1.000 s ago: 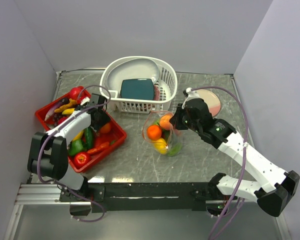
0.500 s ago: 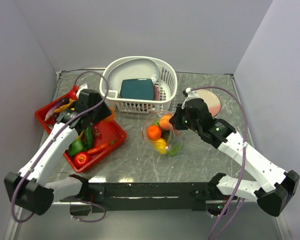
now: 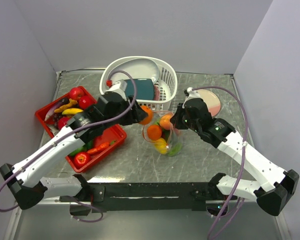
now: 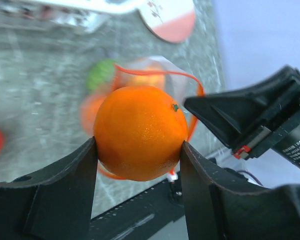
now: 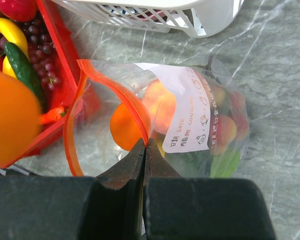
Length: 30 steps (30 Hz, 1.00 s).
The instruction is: Place the food in the zip-top bag and seal the zipper
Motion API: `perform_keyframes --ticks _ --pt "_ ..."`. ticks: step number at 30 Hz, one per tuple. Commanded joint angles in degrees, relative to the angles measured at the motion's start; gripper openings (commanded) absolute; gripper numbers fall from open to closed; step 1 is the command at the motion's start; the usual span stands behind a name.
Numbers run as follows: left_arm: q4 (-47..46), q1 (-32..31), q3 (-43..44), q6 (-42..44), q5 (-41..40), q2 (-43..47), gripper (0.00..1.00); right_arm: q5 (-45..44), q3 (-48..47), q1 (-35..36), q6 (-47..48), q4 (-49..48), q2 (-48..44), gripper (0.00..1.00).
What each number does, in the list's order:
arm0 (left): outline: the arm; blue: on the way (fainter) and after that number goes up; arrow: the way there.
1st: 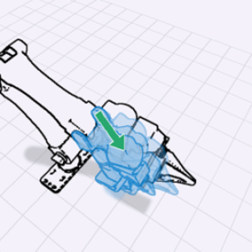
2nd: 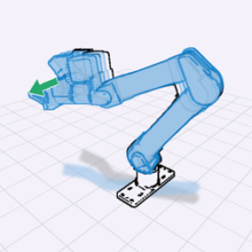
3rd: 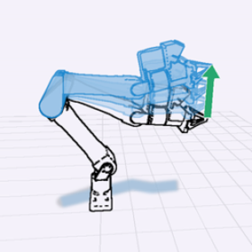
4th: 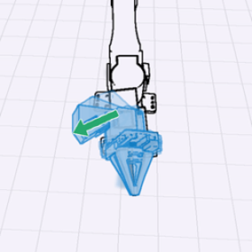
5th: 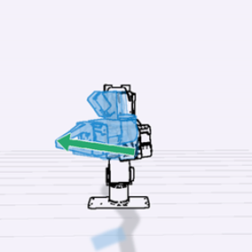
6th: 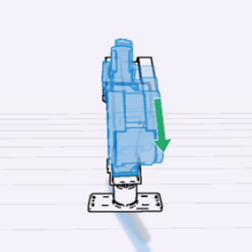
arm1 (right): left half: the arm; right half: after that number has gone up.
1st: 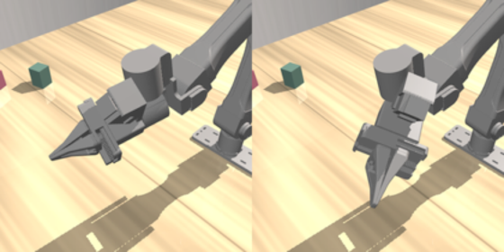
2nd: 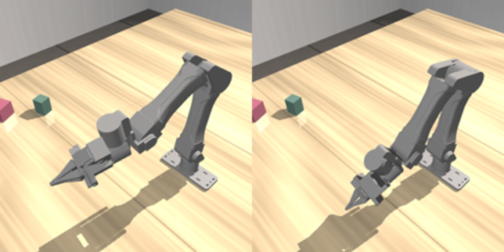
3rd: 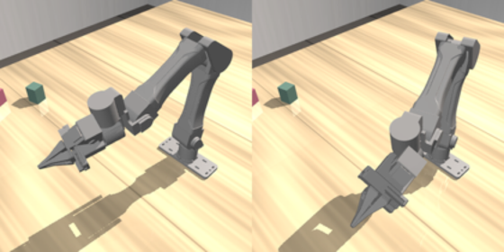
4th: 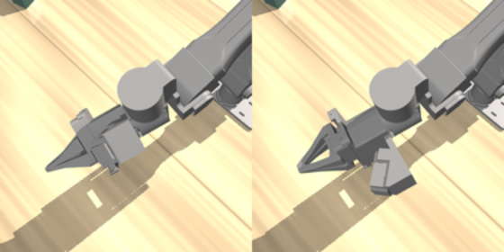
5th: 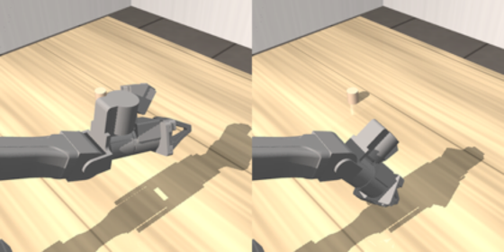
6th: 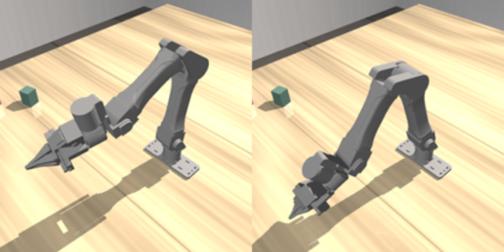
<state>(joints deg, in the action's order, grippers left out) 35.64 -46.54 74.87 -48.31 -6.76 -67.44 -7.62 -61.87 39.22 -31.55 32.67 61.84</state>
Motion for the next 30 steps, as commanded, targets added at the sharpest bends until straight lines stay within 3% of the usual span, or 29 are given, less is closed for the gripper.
perform_keyframes --ticks 1,15,22,24,25,28,30 --pt "-8.6 -3.8 -0.7 -1.2 2.0 -4.3 0.14 -1.3 -3.1 0.2 -1.2 0.2 0.0 0.01" --pt "-12.4 -10.2 -1.6 -1.1 5.7 -19.2 0.13 -3.1 -4.1 0.2 -1.9 2.4 -1.1 0.01" --pt "-7.3 -10.2 -0.2 0.0 4.6 -22.9 0.23 -3.4 -3.9 0.2 -2.0 2.3 -1.1 0.01" --pt "-6.6 -10.2 0.6 0.4 4.4 -23.0 0.37 -3.4 -3.8 0.2 -2.0 2.1 -1.2 0.01" --pt "-6.4 -10.2 1.1 0.6 3.9 -22.8 0.51 -3.3 -3.6 0.1 -2.2 2.1 -1.2 0.01" --pt "-4.6 -10.1 3.6 1.9 1.5 -21.3 0.73 -3.4 -3.3 0.1 -2.1 2.1 -1.3 0.01" --pt "-3.0 -10.1 6.1 2.6 0.2 -20.2 0.79 -3.5 -3.3 0.2 -2.0 2.2 -1.3 0.01"
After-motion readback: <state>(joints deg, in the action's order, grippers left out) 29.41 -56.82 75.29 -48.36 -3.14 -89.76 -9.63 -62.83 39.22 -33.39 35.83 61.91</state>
